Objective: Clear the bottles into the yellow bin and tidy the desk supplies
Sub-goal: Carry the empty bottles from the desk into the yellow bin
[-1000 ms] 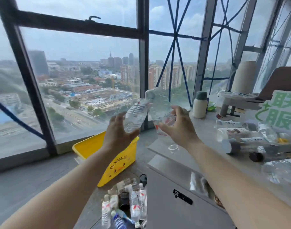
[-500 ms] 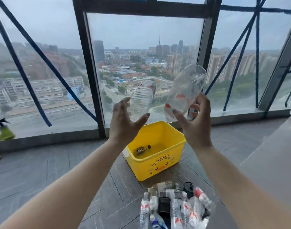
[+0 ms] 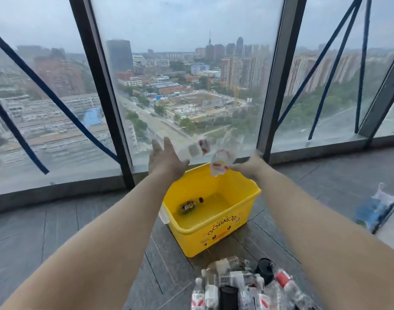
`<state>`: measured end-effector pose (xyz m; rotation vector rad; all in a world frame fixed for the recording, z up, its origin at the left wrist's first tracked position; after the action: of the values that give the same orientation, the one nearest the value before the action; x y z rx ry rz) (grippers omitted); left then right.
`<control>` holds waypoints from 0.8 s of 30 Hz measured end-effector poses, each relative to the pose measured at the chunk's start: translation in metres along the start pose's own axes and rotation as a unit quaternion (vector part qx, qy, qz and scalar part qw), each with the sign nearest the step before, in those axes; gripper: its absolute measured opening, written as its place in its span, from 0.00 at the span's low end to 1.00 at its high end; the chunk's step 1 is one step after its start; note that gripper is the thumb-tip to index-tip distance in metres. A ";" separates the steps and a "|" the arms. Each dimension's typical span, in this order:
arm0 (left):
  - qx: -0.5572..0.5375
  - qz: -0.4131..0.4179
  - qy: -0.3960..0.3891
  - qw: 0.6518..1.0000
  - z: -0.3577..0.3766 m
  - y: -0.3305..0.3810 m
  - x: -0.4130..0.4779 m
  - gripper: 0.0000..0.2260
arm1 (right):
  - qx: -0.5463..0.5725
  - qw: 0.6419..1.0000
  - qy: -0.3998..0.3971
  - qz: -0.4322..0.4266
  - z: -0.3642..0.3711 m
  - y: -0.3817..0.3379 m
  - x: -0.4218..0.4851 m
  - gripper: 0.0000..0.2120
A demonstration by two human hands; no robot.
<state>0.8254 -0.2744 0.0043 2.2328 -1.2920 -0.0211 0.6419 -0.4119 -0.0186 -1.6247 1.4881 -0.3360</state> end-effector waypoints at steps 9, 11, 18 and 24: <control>-0.036 0.098 -0.053 0.993 0.025 -0.020 -0.028 0.34 | -0.050 0.998 -0.032 0.020 0.008 0.054 0.008 0.30; -0.037 0.115 -0.052 0.991 0.024 -0.013 -0.036 0.33 | -0.052 0.998 -0.032 0.011 0.004 0.058 0.001 0.29; -0.035 0.160 -0.058 0.985 0.005 0.044 -0.032 0.28 | -0.063 0.997 -0.021 -0.034 -0.038 0.038 -0.021 0.27; -0.035 0.165 -0.076 0.983 -0.041 0.112 -0.044 0.26 | -0.096 0.994 0.010 -0.054 -0.100 0.014 -0.070 0.26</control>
<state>0.7246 -0.2635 0.0805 1.9646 -1.7021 -0.1129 0.5451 -0.3885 0.0530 -1.8632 1.4872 -0.2761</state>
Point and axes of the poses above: each hand's wrist, its own x-axis towards the middle knuckle, its own z-axis out of the palm, y = z × x, the point moved 3 cm from there along x, towards the middle knuckle, and after that the axes turned 13 degrees about z, right-handed, at the moved point
